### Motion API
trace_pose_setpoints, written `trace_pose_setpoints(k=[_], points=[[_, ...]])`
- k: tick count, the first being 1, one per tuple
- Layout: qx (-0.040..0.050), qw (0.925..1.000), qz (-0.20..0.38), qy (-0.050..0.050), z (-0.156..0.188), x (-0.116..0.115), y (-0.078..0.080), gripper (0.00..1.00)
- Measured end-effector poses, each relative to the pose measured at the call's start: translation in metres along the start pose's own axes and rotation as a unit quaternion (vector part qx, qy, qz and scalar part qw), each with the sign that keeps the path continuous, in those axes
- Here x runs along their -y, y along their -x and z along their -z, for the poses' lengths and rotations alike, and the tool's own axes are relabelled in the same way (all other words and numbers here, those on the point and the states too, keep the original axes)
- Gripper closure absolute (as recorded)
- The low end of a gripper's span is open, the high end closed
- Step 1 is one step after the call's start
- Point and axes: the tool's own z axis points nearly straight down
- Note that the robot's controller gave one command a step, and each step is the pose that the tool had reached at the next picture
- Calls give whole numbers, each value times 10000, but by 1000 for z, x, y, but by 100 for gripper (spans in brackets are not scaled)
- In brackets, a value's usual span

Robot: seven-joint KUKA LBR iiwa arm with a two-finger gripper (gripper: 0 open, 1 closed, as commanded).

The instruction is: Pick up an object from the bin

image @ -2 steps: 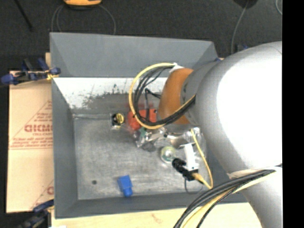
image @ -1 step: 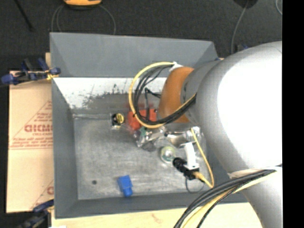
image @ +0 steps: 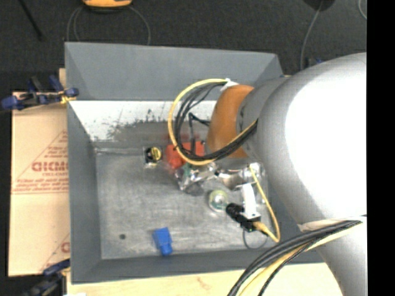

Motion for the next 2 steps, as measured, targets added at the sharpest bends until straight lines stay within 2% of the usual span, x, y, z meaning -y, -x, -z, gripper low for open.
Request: trace_pose_setpoints(k=[1,2], points=[[14,10000,26,6,4,0,2,100],[-5,10000,62,10,28,-1,3,100]])
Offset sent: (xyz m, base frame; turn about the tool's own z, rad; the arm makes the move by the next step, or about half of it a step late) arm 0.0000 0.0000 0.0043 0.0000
